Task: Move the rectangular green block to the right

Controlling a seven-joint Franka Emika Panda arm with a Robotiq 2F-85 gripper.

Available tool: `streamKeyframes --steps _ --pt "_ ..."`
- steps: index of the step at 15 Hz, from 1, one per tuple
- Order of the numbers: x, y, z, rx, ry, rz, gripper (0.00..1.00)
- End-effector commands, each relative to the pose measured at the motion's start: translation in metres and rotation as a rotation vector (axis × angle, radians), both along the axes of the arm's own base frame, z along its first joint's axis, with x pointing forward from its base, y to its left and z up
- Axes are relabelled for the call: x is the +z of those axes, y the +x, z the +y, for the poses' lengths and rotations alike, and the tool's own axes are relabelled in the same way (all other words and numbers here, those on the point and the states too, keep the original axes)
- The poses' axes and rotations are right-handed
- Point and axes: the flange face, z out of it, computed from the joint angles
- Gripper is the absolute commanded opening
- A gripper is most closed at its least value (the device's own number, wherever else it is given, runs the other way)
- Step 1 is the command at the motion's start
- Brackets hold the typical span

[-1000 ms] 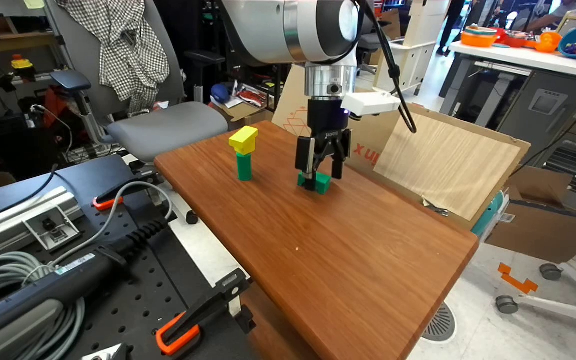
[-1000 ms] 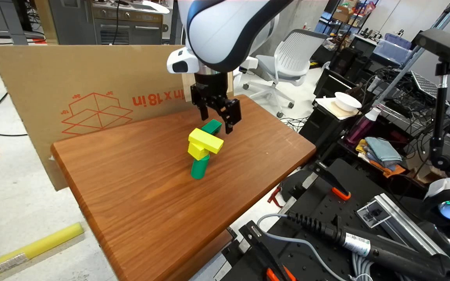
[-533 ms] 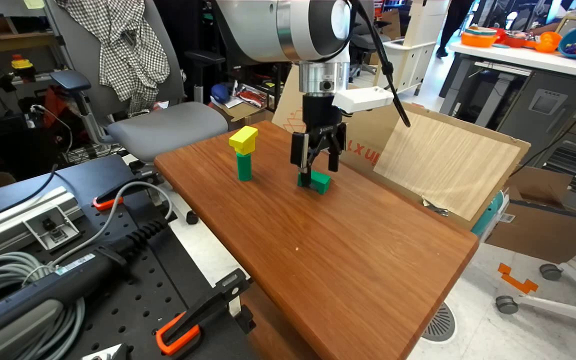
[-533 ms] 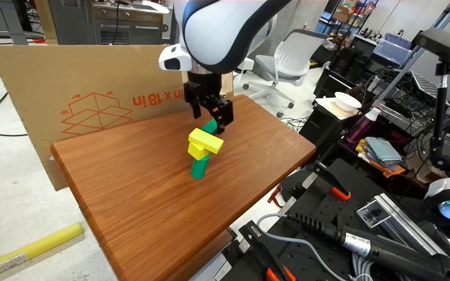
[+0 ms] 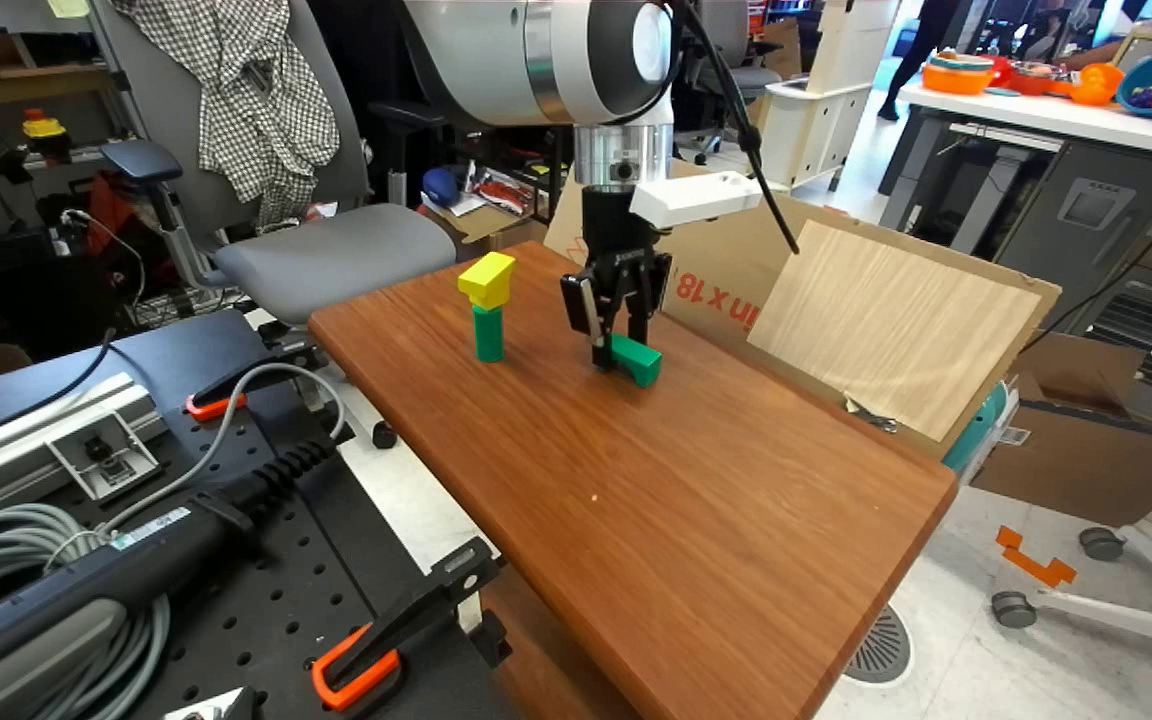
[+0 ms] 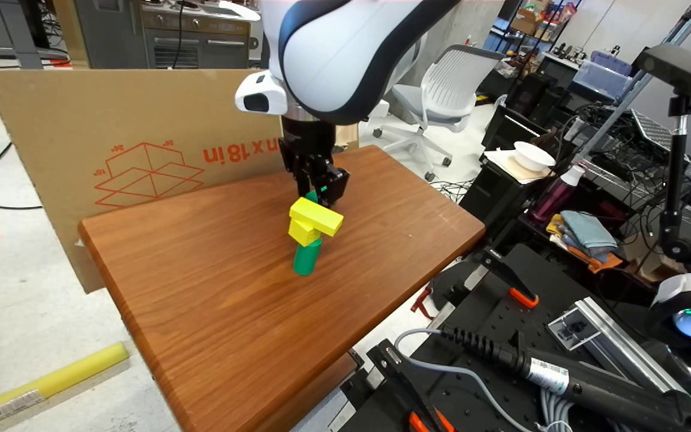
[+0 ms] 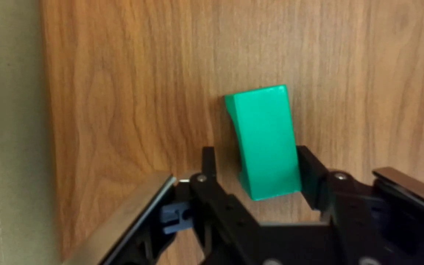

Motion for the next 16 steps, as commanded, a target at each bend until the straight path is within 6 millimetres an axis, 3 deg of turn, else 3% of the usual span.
streamKeyframes --steps 1,3,6,8,12,16 --pt "0.012 -0.004 -0.001 -0.034 -0.007 -0.003 0.24" --pt "0.017 -0.004 -0.002 -0.044 -0.003 -0.008 0.11" --pt "0.039 -0.005 -0.015 -0.095 -0.015 -0.019 0.09" --pt "0.056 0.0 -0.032 -0.145 -0.015 -0.025 0.09" --pt "0.083 0.018 -0.085 -0.374 -0.016 -0.047 0.09" --pt "0.082 0.031 -0.123 -0.567 -0.017 -0.024 0.09"
